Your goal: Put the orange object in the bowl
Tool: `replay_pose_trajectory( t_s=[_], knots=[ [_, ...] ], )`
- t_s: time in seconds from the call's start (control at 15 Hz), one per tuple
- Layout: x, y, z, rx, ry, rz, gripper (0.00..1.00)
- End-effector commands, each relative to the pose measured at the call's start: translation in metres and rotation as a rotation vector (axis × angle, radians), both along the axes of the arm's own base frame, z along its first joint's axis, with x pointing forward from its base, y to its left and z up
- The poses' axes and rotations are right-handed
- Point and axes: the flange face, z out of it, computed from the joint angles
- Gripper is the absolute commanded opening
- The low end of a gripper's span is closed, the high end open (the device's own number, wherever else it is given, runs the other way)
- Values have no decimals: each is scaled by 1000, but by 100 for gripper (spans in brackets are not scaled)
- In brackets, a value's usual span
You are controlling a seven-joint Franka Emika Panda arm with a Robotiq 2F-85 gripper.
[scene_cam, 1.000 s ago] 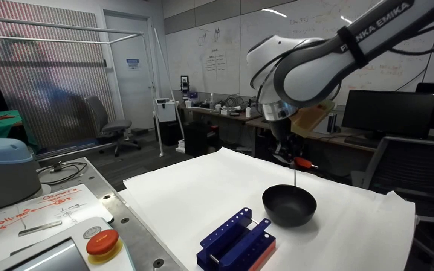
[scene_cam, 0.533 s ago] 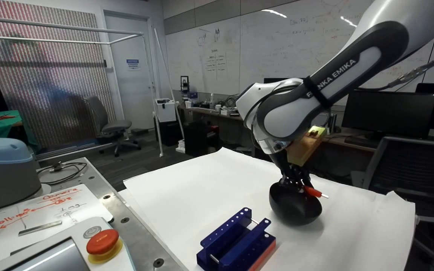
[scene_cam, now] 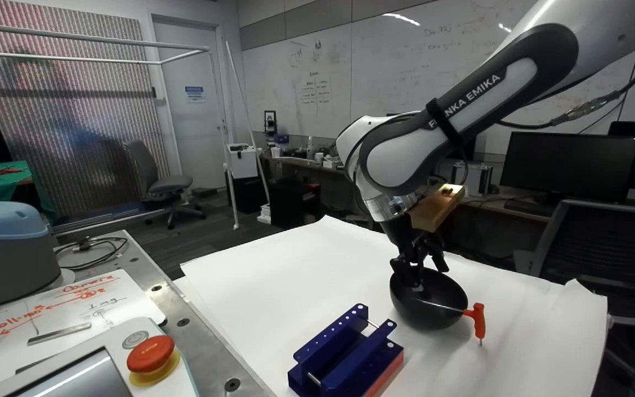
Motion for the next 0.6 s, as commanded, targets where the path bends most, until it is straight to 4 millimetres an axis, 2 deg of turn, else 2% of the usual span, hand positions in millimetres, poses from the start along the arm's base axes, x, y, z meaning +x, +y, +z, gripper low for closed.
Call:
replay_pose_trajectory(
  t_s=[0.0, 0.27, 0.47, 0.53],
  knots=[
    [-9, 2, 45, 183, -10, 63, 100],
    [-25, -4, 92, 379, -38, 109, 100],
    [-39, -11, 119, 502, -42, 110, 100],
    [-22, -8, 100, 427, -38, 100, 100]
  ],
)
